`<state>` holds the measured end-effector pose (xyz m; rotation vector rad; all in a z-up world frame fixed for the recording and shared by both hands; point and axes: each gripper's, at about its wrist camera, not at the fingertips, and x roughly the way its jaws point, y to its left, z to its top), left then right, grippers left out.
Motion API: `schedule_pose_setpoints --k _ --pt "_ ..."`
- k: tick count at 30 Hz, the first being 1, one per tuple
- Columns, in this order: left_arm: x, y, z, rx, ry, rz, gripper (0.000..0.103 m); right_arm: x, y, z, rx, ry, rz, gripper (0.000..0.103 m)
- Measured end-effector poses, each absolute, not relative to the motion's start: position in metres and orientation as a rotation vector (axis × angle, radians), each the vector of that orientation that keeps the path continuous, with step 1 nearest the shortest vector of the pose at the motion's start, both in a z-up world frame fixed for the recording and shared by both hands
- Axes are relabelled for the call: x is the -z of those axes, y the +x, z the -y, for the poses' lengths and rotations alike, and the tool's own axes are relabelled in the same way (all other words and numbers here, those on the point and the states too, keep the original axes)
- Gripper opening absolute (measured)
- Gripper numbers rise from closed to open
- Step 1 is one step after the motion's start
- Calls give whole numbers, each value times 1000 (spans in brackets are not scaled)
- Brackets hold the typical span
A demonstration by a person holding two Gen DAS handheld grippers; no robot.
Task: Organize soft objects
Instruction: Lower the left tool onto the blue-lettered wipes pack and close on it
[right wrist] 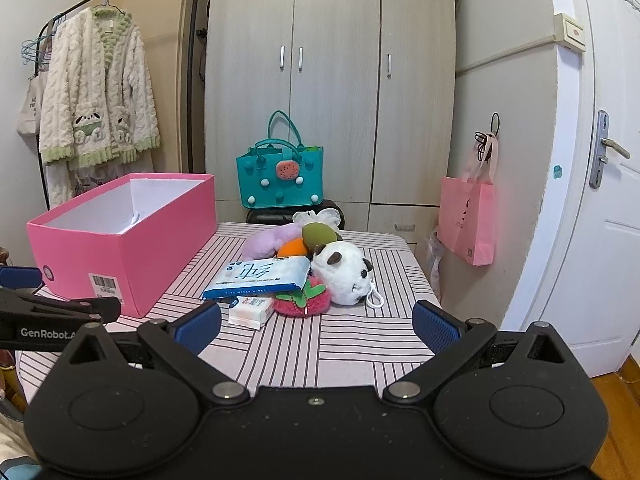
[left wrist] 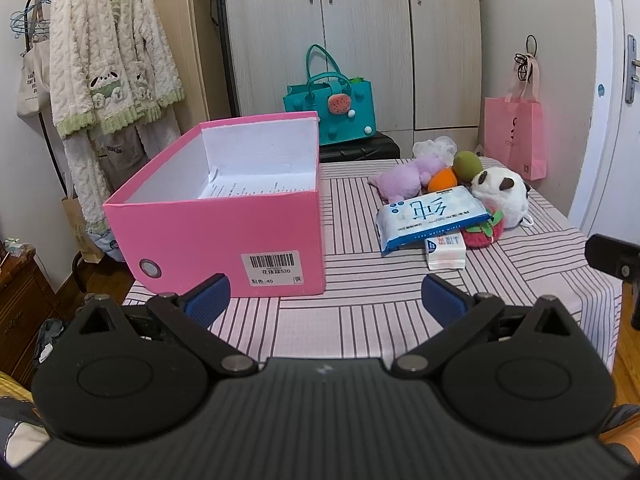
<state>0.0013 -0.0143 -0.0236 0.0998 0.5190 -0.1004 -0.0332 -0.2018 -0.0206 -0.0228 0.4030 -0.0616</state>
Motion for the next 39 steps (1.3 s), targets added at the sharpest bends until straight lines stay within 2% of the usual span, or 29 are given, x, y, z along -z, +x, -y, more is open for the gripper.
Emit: schedule_pose_setpoints --k 12,19,22,26,31,34,39 --pt "25 4 15 98 113 -527 103 21 -32 206 39 -10 -405 103" --pt "-3 19 17 174 69 -452 103 19 -19 230 -53 1 -307 103" --pt "-15 33 27 253 85 -452 102 18 -2 249 -133 74 -326 102" --pt "-28 61 49 375 126 -532 100 19 22 258 -152 46 -360 102" --pt "-35 105 76 476 118 -668 99 27 51 258 -227 17 -409 96" --pt "-32 132 91 487 145 -734 89 35 68 258 -277 7 -420 91" --pt "-25 173 87 551 22 -920 87 48 81 253 -386 -46 -376 87"
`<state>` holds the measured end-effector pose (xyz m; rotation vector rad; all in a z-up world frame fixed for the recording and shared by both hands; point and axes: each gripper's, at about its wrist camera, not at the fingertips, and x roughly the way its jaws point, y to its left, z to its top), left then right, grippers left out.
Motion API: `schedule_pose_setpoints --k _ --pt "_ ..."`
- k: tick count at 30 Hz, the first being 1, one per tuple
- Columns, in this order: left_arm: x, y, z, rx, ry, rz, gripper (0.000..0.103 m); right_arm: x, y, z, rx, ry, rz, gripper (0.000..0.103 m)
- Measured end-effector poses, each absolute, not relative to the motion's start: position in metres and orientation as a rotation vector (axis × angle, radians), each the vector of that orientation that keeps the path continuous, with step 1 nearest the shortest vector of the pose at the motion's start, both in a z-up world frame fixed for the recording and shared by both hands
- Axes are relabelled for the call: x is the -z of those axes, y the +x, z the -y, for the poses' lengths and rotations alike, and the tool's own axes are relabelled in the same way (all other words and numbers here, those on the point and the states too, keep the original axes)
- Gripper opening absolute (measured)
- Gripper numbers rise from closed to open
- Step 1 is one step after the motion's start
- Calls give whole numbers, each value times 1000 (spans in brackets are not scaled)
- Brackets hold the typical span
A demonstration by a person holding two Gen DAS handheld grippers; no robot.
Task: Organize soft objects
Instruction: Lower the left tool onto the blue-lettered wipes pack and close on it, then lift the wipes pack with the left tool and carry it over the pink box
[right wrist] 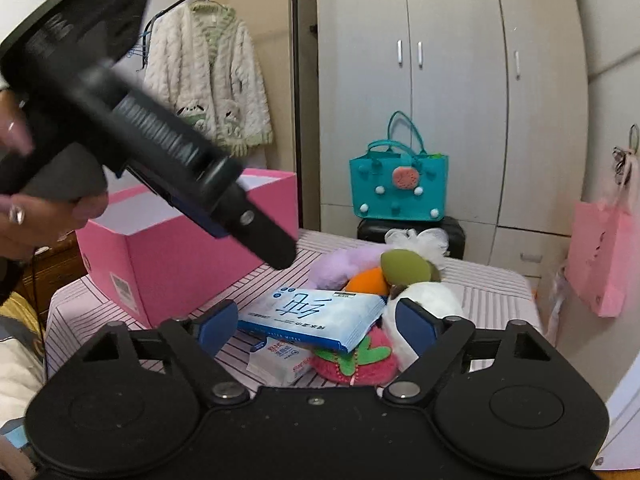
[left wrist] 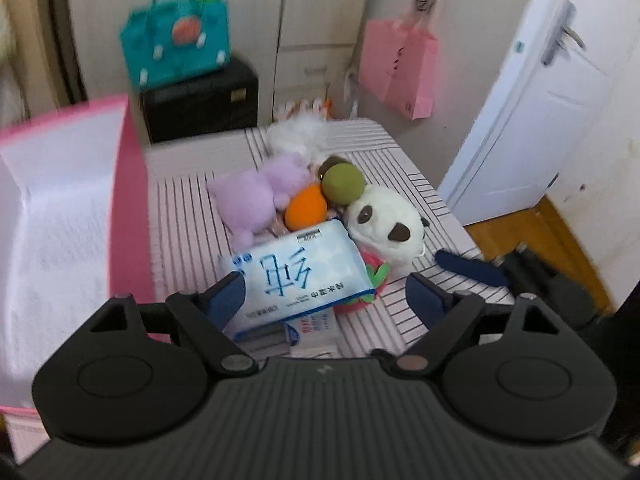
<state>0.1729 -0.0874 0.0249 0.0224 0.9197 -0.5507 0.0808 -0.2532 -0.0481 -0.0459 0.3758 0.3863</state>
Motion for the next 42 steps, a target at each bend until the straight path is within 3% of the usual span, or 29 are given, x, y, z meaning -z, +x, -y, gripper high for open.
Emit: schedule_pose_setpoints --k 8,18,20,25,34,36,38,42 --pt "16 208 97 470 4 -1021 82 69 129 257 -426 65 -496 71" --pt "50 247 86 372 -125 -1095 82 81 149 253 -396 103 -531 60" --pt "53 246 86 350 -125 -1066 82 83 152 257 -401 128 -537 51" --pt "61 248 77 321 -187 -1056 82 84 153 261 -388 125 -542 42" --pt "72 242 75 350 -202 -1044 88 86 153 263 -382 126 -567 41" --pt "71 241 74 363 -203 -1036 84 86 156 265 -375 154 -589 41" --pt "71 241 72 381 -232 -1036 71 86 161 268 -375 198 -618 41" --pt "70 235 74 381 -232 -1014 62 84 168 270 -382 221 -656 40"
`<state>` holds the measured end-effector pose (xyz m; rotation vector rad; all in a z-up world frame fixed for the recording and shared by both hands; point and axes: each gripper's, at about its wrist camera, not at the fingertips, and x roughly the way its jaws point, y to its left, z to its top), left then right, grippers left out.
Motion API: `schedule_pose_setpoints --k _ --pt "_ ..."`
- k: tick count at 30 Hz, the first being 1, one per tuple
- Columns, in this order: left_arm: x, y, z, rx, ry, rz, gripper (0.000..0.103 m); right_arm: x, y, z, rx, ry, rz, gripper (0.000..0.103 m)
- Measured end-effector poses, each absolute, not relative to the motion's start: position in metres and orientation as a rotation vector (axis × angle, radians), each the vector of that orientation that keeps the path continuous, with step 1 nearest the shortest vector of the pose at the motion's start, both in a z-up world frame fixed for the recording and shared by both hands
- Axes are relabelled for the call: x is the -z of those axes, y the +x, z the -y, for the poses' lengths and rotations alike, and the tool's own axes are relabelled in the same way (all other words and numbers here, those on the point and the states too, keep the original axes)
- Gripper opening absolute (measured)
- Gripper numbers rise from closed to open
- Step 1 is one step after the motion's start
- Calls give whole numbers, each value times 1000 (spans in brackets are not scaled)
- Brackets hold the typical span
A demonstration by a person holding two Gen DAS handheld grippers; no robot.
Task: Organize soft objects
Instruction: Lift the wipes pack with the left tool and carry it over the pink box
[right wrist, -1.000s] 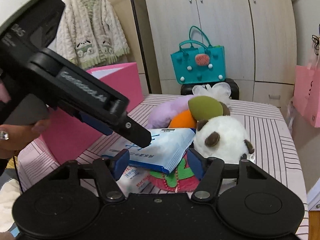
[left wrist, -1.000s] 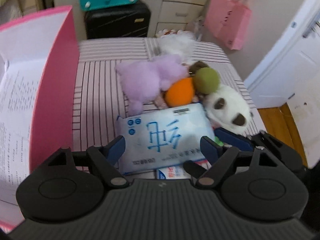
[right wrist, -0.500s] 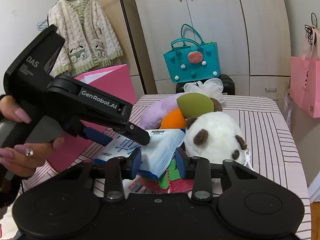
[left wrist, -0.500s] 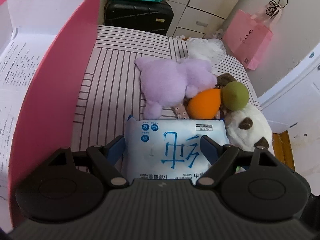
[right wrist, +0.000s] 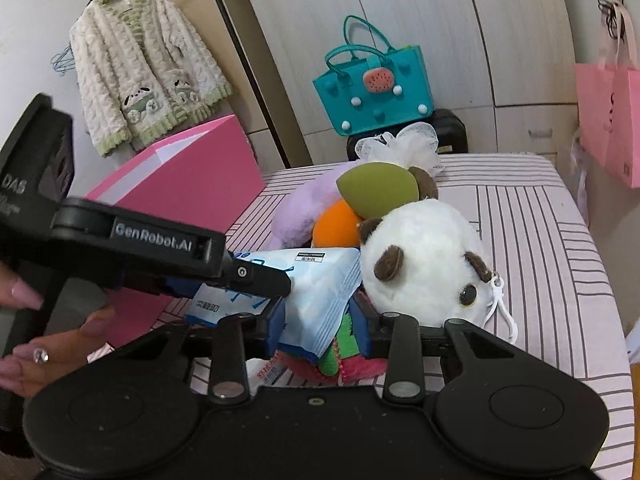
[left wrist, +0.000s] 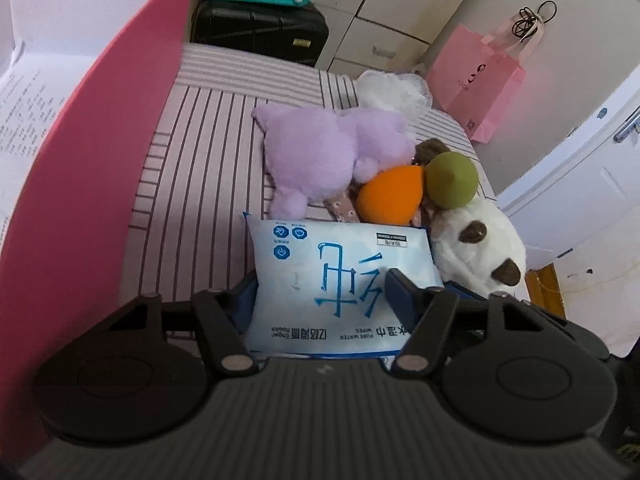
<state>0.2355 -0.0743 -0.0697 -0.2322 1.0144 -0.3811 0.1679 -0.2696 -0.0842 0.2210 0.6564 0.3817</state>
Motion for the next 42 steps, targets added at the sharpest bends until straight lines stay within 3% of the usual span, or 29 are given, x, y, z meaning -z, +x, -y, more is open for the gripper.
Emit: schedule_pose_setpoints --k 4,8,30,42 --pt "65 227 74 387 -208 -985 54 83 170 271 -373 246 -679 34" --pt "59 218 79 409 -181 -964 53 81 174 278 -384 324 -710 27" --pt "19 164 60 515 -103 -969 52 30 123 255 -410 113 -663 32" --pt "23 131 30 574 -71 -1085 52 29 92 235 -484 103 -777 35"
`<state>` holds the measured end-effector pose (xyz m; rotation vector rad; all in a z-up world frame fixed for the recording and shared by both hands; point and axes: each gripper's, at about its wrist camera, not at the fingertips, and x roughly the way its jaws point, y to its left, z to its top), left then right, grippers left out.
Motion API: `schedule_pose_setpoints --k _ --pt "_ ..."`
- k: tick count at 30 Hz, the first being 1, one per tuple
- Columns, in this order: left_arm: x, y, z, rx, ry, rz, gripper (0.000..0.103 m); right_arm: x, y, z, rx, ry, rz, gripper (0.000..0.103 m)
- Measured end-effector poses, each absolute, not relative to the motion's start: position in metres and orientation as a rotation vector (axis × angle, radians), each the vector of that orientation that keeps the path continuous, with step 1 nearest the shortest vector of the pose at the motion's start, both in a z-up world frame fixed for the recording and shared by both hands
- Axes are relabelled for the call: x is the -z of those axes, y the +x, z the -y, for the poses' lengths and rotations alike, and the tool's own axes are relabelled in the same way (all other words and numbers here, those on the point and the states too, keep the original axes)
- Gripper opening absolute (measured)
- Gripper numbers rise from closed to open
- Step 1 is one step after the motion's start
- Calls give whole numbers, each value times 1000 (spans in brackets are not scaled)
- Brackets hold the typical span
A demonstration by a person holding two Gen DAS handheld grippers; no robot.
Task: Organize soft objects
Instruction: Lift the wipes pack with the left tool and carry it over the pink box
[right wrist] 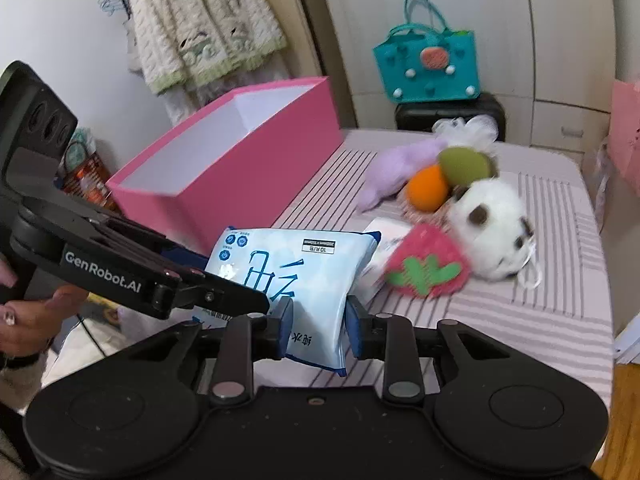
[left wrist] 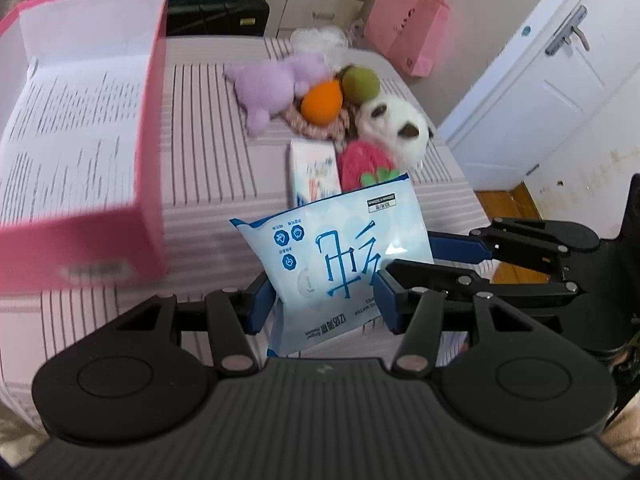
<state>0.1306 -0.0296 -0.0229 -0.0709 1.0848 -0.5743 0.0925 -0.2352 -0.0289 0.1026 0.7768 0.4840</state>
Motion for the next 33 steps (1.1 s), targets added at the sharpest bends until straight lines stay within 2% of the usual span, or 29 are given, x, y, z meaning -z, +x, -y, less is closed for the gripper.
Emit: schedule_pose_setpoints --k 6,13,24,33 --pt "24 107 0 574 -68 -1123 52 28 72 215 -543 103 -834 35" --pt "1 92 -36 578 -83 -1166 52 8 54 180 -605 56 -837 38" --pt "-52 111 -88 497 -103 -966 52 -48 63 131 -698 -32 -716 38" --pt "-64 165 -103 483 -122 -888 52 -66 127 108 -667 -59 -629 32"
